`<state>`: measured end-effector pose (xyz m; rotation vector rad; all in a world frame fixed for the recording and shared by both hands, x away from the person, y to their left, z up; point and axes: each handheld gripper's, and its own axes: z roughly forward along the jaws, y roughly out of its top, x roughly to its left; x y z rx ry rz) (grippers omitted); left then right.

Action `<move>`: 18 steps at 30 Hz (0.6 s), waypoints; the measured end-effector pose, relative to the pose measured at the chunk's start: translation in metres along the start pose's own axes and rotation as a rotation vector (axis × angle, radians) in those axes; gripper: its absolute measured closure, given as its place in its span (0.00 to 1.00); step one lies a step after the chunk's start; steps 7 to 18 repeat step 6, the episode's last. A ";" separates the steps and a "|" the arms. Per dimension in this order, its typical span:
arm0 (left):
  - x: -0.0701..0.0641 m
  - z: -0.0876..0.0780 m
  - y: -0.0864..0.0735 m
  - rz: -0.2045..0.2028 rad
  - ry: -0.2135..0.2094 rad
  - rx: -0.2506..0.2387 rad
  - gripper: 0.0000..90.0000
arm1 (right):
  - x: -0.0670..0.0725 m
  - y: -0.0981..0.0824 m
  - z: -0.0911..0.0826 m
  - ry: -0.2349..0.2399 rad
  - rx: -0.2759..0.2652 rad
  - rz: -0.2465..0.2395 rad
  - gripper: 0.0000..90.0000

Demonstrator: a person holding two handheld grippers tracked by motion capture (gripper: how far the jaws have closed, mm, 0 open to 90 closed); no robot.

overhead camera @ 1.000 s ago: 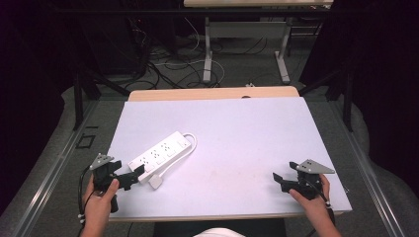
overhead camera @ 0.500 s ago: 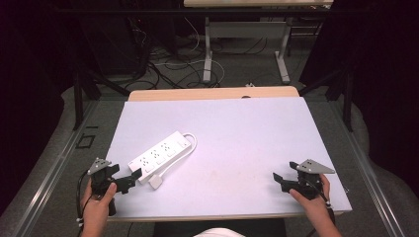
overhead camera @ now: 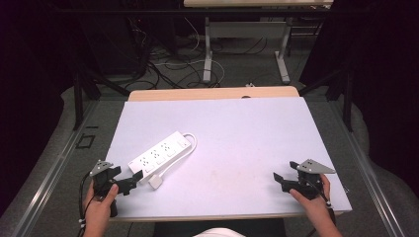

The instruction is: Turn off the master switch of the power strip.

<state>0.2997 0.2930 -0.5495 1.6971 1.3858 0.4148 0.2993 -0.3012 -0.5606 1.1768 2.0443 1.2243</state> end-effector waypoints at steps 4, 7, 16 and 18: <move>-0.001 0.000 0.001 0.000 -0.009 0.003 0.03 | 0.000 0.000 0.000 0.001 0.000 0.001 0.22; -0.002 0.000 0.001 0.001 -0.009 0.001 0.03 | 0.000 0.000 0.000 -0.002 -0.002 0.006 0.22; -0.002 0.000 0.001 0.001 -0.009 0.001 0.03 | 0.000 0.000 0.000 -0.002 -0.002 0.006 0.22; -0.002 0.000 0.001 0.001 -0.009 0.001 0.03 | 0.000 0.000 0.000 -0.002 -0.002 0.006 0.22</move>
